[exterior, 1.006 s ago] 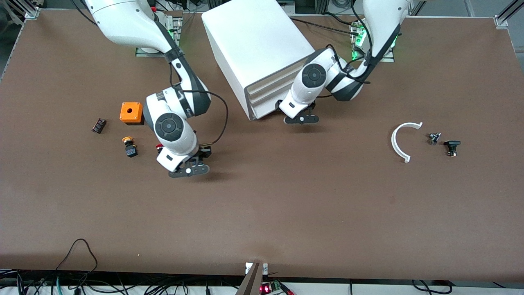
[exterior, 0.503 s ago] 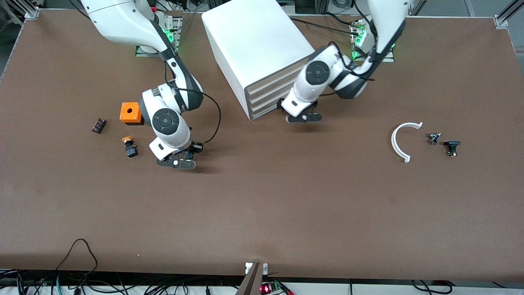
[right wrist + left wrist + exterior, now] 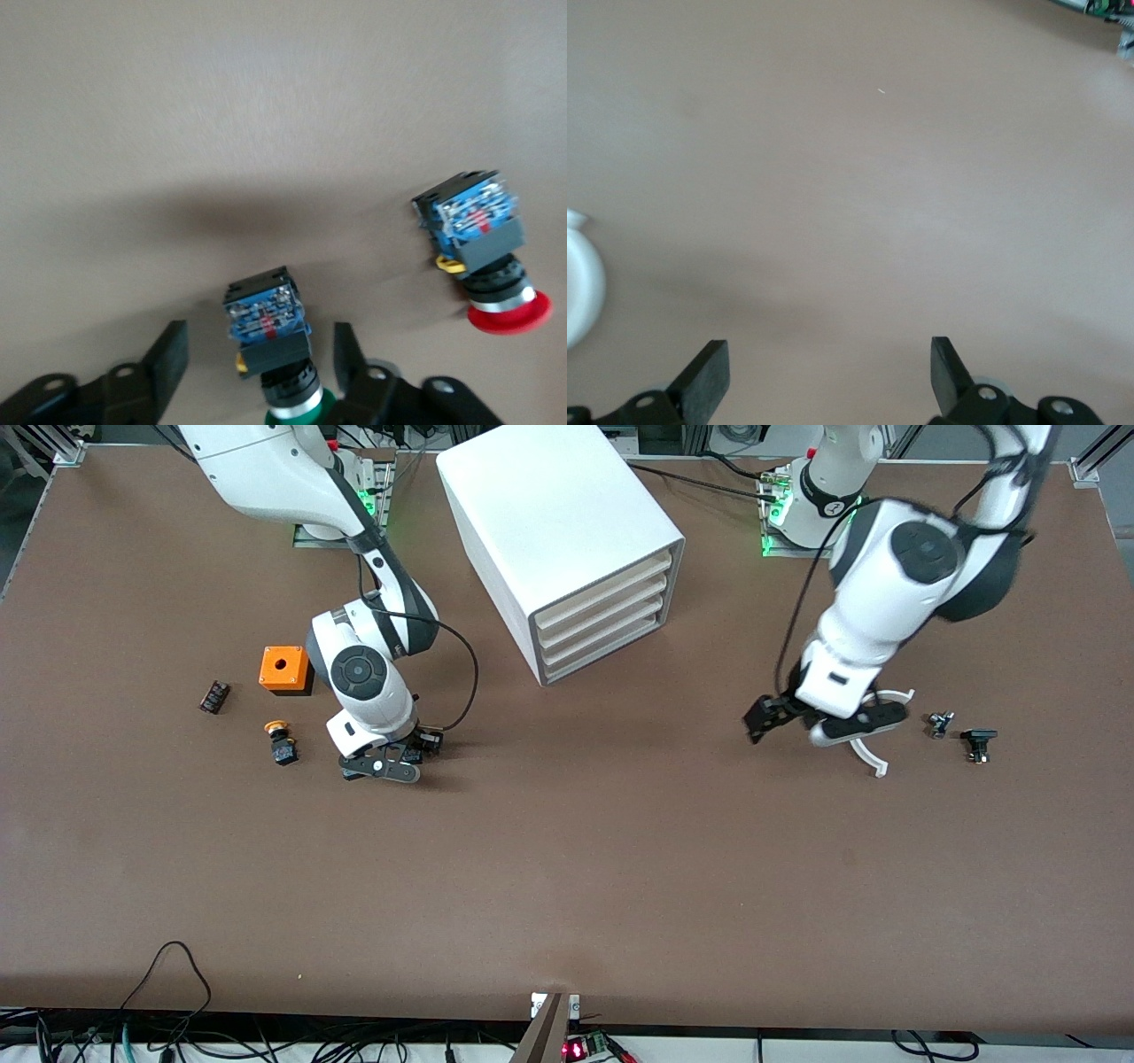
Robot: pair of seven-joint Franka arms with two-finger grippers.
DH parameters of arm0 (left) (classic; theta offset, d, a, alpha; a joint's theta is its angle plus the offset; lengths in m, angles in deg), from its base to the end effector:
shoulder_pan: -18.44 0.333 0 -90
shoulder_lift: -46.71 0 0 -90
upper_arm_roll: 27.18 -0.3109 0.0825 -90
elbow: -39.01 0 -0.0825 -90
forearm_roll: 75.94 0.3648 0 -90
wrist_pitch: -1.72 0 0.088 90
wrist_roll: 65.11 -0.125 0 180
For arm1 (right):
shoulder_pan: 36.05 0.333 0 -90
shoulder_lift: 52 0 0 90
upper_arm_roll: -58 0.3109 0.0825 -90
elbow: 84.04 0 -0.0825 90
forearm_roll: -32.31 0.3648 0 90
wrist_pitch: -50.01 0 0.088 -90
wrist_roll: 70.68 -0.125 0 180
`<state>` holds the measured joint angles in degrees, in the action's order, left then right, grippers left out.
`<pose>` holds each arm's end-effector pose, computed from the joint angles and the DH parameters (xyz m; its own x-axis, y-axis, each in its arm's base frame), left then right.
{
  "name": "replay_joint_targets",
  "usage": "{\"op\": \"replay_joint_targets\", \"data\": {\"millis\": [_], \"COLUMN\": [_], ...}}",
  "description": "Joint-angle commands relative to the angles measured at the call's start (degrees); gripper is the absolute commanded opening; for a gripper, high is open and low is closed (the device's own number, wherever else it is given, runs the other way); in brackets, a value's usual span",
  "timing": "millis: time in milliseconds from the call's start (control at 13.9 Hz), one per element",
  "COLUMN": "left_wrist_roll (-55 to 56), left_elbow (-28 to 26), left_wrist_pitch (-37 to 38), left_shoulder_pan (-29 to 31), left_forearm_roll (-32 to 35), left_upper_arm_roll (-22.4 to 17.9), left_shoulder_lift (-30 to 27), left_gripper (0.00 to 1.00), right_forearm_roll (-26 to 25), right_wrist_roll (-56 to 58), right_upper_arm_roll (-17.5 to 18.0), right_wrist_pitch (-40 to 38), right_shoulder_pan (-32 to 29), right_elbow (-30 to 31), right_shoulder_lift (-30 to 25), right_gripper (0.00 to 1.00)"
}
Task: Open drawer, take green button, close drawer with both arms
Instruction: 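Lower the button with the right gripper while the left gripper withdraws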
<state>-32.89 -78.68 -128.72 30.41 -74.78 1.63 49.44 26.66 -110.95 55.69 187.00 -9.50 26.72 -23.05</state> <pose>0.5383 -0.1597 0.4215 0.9538 0.2608 0.1493 0.2477 -0.9636 0.1005 0.5510 0.2465 0.2115 0.9798 -0.1994 0.0149 -0.1999 -0.9751 0.0962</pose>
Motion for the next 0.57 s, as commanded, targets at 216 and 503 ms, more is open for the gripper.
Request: {"op": "replay_joint_targets", "data": {"millis": [216,503], "left_wrist_roll": [-25.33,-31.61], "left_elbow": [16.59,20.04], "left_wrist_pitch": [30.56,36.92], "left_shoulder_pan": [-0.38,-0.46], "left_forearm_roll": [-1.43,-1.43], "left_upper_arm_roll": [-11.21,-13.25], "left_shoulder_lift": [-6.5,-6.51], "left_gripper": [1.0,1.0], "right_forearm_roll": [-0.77,0.2], "right_wrist_roll": [-1.66,0.44], "right_upper_arm_roll": [0.12,0.9], "right_wrist_pitch": [-23.76,-36.68], "right_shoulder_pan": [-1.05,-6.49], "right_elbow": [-17.03,-29.61], "right_shoulder_lift": [-4.96,-6.53], "right_gripper": [1.0,1.0]}}
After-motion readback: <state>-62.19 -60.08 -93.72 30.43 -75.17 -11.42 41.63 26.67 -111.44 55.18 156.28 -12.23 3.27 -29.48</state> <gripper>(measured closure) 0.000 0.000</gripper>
